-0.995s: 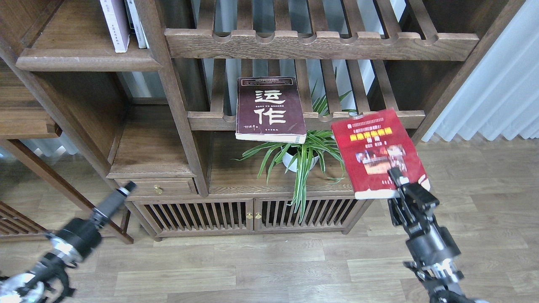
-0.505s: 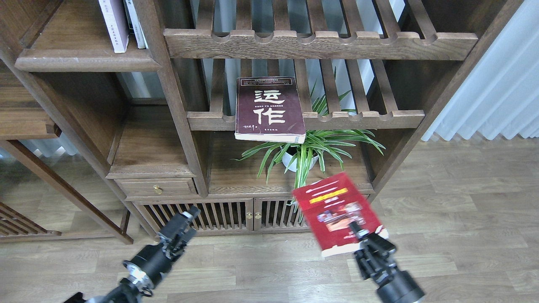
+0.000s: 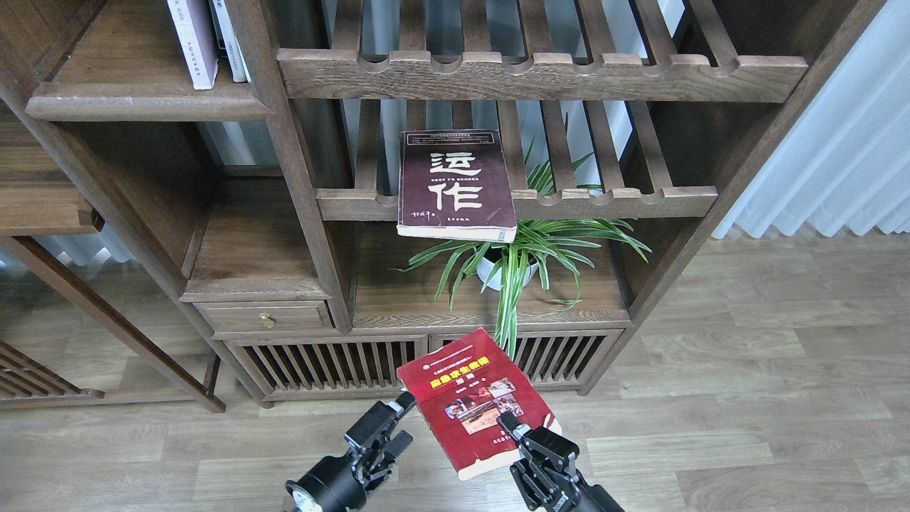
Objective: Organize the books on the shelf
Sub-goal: 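Grasp the red book with the left gripper from the right gripper, then lift the red book with the left gripper onto the high shelf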
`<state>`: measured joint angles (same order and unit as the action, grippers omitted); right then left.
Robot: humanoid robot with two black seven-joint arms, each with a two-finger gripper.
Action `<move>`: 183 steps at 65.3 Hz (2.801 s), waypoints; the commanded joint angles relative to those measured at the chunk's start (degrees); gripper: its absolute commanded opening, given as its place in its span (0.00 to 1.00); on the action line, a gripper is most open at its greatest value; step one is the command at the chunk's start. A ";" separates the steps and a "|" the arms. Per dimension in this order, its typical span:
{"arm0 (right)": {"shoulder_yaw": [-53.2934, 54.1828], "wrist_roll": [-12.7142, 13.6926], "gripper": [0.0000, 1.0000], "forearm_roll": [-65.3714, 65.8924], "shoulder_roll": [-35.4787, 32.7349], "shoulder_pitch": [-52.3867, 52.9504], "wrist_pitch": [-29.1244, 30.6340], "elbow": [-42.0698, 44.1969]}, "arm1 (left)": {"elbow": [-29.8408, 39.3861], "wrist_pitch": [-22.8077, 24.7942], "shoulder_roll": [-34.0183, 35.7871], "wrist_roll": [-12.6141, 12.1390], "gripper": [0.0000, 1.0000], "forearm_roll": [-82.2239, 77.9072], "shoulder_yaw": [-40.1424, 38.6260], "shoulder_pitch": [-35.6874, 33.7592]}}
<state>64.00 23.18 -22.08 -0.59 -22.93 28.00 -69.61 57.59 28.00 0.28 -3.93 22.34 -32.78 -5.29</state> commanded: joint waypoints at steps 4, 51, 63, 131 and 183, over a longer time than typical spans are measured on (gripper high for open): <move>-1.24 0.46 0.10 0.20 -0.03 -0.01 0.00 0.00 | -0.90 0.00 -0.28 0.15 0.92 -0.19 0.08 -0.07; -4.93 3.01 0.43 2.83 -0.20 -0.09 0.00 2.28 | -5.30 0.00 -0.28 1.29 0.04 1.66 -0.35 0.11; -4.85 2.48 0.99 9.43 -0.82 -0.45 0.00 3.34 | -1.52 0.00 0.15 0.24 0.03 1.57 -2.73 0.02; -4.76 2.13 0.99 9.16 -1.17 -0.09 0.00 7.29 | 14.21 0.00 43.31 -3.10 0.04 -3.17 -46.06 -14.83; -4.93 2.13 0.99 8.99 -1.17 -0.18 0.00 7.20 | -10.13 0.00 44.28 -8.73 0.05 -34.20 -34.03 -57.19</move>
<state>59.14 25.22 -13.10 -1.70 -23.11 28.01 -62.41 50.16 28.01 45.11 -11.48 -9.53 -70.06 -57.79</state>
